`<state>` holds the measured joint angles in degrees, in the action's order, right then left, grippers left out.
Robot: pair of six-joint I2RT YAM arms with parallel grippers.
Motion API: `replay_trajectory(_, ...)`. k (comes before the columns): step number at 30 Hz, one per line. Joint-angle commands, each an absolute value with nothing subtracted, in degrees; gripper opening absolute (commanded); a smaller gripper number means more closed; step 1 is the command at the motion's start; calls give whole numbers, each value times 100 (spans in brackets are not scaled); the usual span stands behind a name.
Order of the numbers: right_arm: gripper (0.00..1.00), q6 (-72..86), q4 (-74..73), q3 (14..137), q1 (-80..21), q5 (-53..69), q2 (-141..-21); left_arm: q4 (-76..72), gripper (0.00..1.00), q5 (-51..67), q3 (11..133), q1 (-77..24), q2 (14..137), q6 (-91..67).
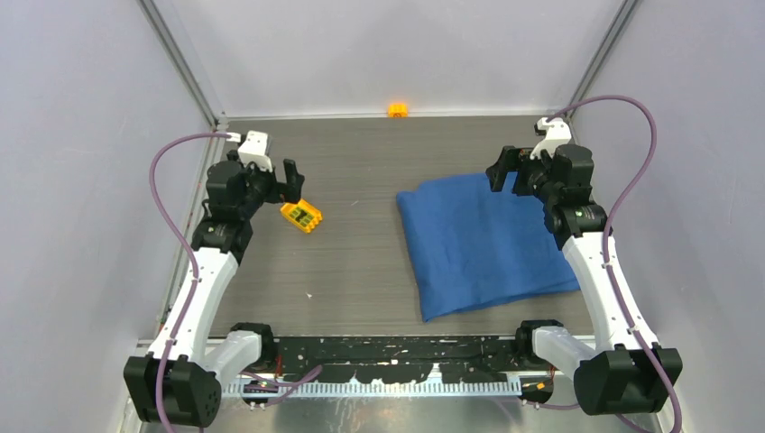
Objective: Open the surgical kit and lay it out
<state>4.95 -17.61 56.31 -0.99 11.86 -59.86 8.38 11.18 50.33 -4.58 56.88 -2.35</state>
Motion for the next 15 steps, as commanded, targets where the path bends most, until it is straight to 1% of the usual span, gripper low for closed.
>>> replay_trajectory(1,100,502,-1486,5647,-79,1209,-5820,906,100,933,5042,-445,5515,97)
replay_trajectory(8,100,391,-1529,5616,-71,1417,-5823,1119,100,917,4860,-442,5396,575)
replay_trajectory(15,99,134,-1646,5612,-75,1694,-5821,1668,100,1873,4600,-451,5300,1415)
